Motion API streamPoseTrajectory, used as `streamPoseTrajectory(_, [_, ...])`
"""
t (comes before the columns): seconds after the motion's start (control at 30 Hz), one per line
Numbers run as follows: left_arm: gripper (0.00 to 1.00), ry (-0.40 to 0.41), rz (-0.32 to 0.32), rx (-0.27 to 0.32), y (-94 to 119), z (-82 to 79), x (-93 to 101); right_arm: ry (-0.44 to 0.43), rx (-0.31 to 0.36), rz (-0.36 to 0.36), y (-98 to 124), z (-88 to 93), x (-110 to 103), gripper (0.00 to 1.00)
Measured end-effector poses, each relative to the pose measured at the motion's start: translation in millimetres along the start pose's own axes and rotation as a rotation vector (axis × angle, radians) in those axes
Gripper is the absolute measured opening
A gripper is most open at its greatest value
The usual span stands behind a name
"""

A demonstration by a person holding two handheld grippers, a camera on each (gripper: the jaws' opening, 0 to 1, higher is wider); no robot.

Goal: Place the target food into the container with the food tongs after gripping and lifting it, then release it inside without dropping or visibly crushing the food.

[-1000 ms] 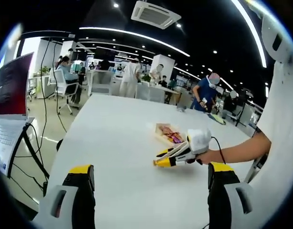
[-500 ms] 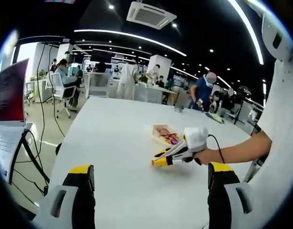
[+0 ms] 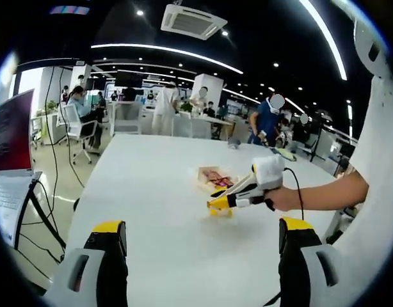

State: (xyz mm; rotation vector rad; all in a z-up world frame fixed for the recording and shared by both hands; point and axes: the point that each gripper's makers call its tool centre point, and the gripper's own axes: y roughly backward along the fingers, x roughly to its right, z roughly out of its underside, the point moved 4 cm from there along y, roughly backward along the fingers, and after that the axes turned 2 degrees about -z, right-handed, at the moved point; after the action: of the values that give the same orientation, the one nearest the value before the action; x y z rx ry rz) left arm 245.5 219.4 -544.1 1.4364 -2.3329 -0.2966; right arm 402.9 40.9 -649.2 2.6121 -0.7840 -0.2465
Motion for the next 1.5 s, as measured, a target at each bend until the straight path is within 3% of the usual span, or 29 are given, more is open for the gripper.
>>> streamPoseTrajectory(0.23, [0.99,-0.027,0.067,0.006,-10.3,-3.9,16.8,-0.021,0.025,0.055,36.6,-4.2,4.8,0.21])
streamPoseTrajectory(0.47, [0.99,-0.056,0.175,0.022,-40.3,-14.8,39.5,-0.061,0.058,0.164,93.9,-6.7,17.3,0.21])
streamPoseTrajectory(0.7, [0.99,-0.09,0.259,0.043,-65.8,-30.0,61.9,-0.087,0.065,0.238,132.0,0.2,24.9,0.21])
streamPoseTrajectory(0.77, [0.99,-0.101,0.284,0.048,-72.6,-33.8,68.9,-0.104,0.078,0.285,151.7,4.2,29.9,0.21])
streamPoseTrajectory(0.97, [0.99,-0.117,0.319,0.044,-83.4,-34.3,78.8,-0.125,0.082,0.344,182.1,9.4,25.3,0.21])
streamPoseTrajectory(1.27, [0.99,-0.113,0.341,0.024,-94.8,-26.8,79.5,-0.18,0.08,0.408,204.0,22.9,24.3,0.21])
streamPoseTrajectory(1.5, [0.99,-0.11,0.343,0.023,-104.0,-33.8,77.3,-0.187,0.084,0.424,207.7,21.4,32.4,0.21])
